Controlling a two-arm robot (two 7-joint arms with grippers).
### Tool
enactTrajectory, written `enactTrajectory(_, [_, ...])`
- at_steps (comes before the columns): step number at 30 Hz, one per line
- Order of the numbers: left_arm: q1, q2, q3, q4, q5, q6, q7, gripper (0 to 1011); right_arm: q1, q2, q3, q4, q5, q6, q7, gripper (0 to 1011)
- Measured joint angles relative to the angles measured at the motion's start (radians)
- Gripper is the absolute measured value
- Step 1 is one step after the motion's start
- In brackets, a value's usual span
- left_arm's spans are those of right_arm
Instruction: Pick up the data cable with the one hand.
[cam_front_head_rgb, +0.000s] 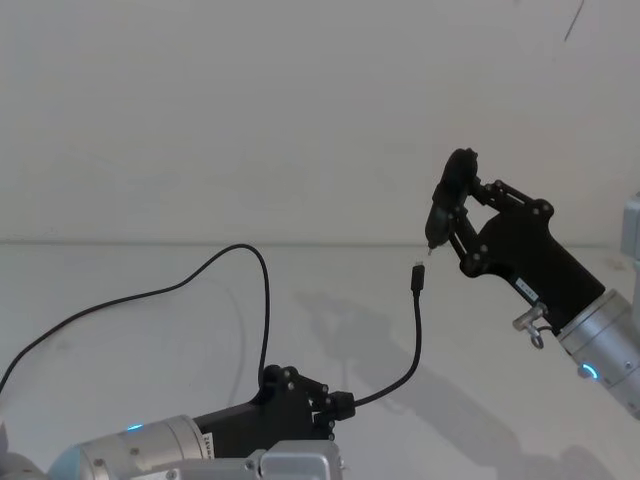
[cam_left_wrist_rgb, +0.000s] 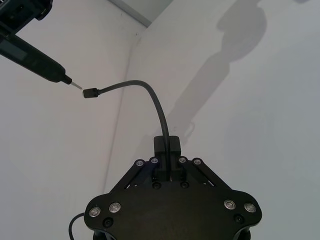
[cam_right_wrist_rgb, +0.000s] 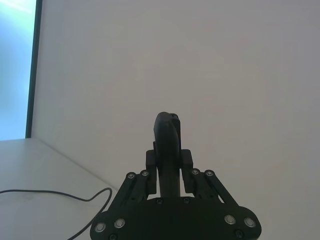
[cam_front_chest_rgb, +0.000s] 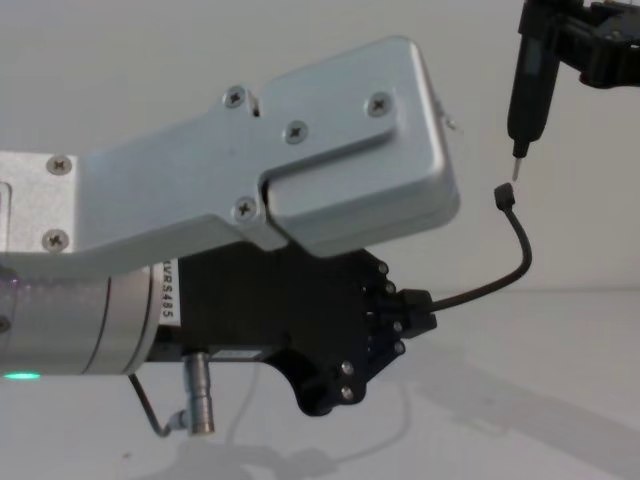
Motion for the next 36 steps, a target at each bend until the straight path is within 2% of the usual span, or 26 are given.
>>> enactTrajectory(15, [0.000,0.000,0.000,0.000,0.000,0.000,0.000,41,0.011,-0.008,-0.002,0.021,-0.006,0.004,0.006,284])
enactTrajectory(36, [0.000,0.000,0.000,0.000,0.000,0.000,0.000,41,0.002,0.000,-0.008,0.004,0.000,0.030,0.005,284])
